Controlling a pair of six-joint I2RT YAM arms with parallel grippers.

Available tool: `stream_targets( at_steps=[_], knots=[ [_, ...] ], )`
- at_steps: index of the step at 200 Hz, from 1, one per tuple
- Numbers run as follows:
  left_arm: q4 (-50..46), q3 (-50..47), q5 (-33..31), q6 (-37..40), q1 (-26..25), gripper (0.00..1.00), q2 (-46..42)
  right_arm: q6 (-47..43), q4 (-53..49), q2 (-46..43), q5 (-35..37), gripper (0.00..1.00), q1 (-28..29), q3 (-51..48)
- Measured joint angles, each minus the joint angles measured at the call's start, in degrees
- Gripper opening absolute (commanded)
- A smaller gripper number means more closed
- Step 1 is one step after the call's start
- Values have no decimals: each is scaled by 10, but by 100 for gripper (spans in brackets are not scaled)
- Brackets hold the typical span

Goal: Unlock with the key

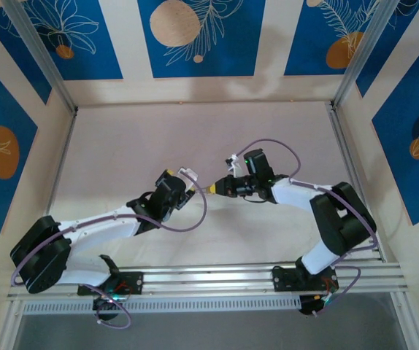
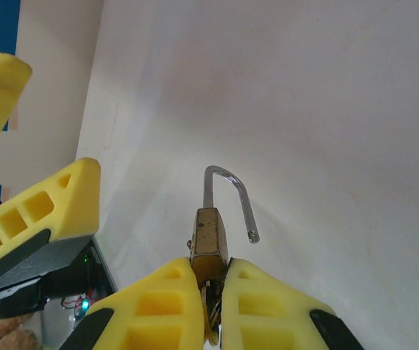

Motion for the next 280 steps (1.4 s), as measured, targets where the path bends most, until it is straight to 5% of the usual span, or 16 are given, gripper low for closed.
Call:
stream_targets(
  at_steps=[62,103,222,280],
  knots=[
    [45,-27,-50,-52,12,77,-9,-17,29,94,16,2,10,67],
    [63,-58,-59,-96,30,100,-52,-20,30,123,18,2,10,79],
    [49,-222,-77,-268,92,100,-322,-30,33,176,-1,2,1,120],
    [22,-231,-76,-287,102,100,-357,-23,39,176,-4,2,2,118]
  ],
)
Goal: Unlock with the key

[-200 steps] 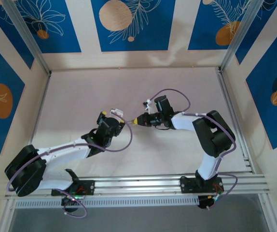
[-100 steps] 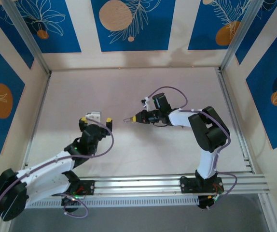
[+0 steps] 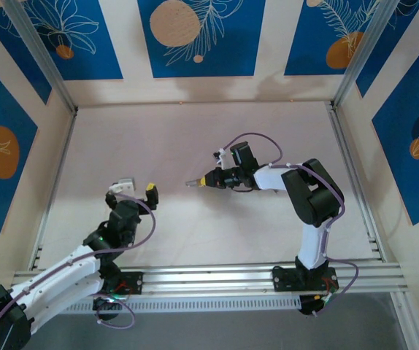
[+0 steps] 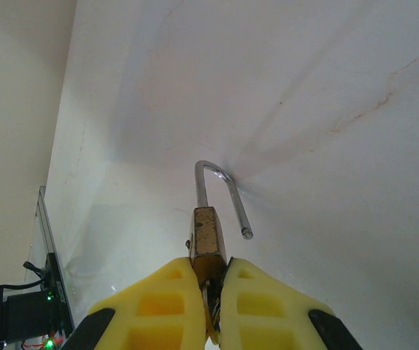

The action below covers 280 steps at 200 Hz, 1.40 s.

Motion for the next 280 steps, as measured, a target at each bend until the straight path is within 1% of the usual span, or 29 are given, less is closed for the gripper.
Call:
stream_targets(
  at_steps=[88,152,201,280],
  knots=[
    [7,-3,17,-9,4,100,16,13,37,0,-22,2,2,-31],
    [5,-3,26,-9,5,100,-2,20,41,0,-42,3,0,-43],
    [1,-3,34,-10,5,100,-16,32,62,-1,-65,3,-6,-69],
    [3,-4,56,-15,5,96,-12,32,64,-1,-80,3,7,-107]
  ],
)
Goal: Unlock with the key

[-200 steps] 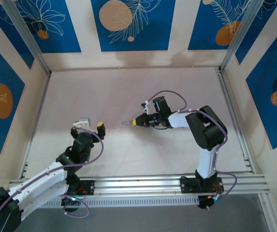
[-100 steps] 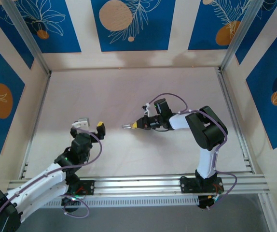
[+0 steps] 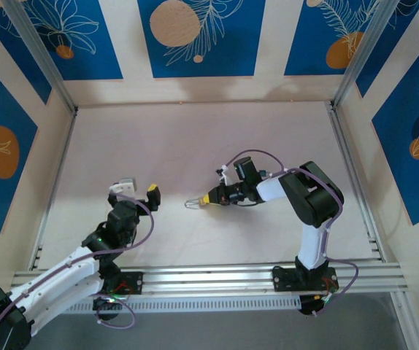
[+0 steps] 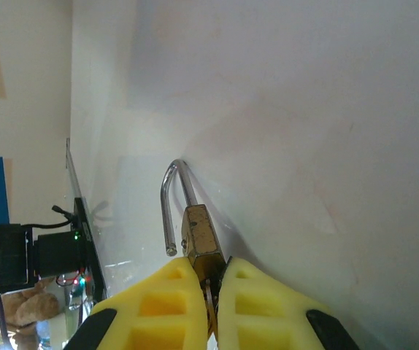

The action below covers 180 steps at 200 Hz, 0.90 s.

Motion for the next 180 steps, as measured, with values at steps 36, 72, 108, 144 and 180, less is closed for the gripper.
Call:
stream_targets(
  at_steps=[36,72,108,144,180],
  knots=[
    [11,1,26,0,0,93,26,0,-1,-3,-5,2,0,-4],
    [14,4,63,0,0,91,72,-7,-23,-7,-1,2,0,7],
    [28,27,141,6,0,89,129,-7,-52,-37,7,2,-6,12],
    [24,101,228,41,0,91,232,-9,-78,-109,8,2,-7,47],
    [37,126,264,65,0,93,289,0,-77,-148,-4,2,-7,56]
  ],
)
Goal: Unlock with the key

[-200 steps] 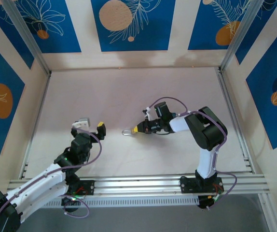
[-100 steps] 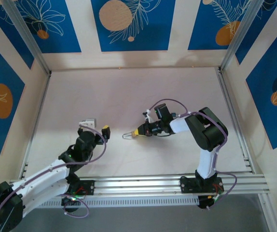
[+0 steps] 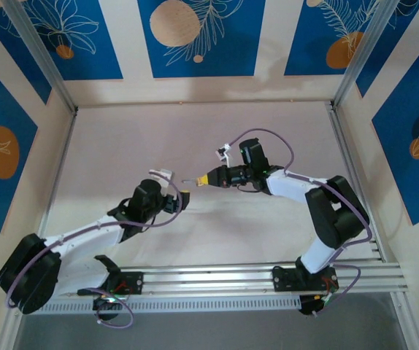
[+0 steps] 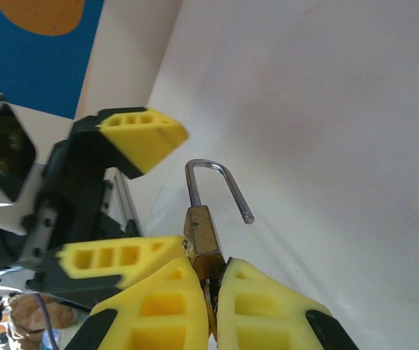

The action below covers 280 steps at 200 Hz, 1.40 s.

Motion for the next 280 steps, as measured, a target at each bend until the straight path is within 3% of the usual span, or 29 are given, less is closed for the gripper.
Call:
stream_targets(
  at_steps=[62,175,280],
  knots=[
    [40,1,-38,14,0,95,29,41,17,-18,-25,2,0,-16],
    [210,-16,-97,24,0,94,111,134,81,-15,-62,2,-1,-34],
    [271,-33,-113,28,0,96,164,172,106,150,-57,2,-60,23]
  ],
)
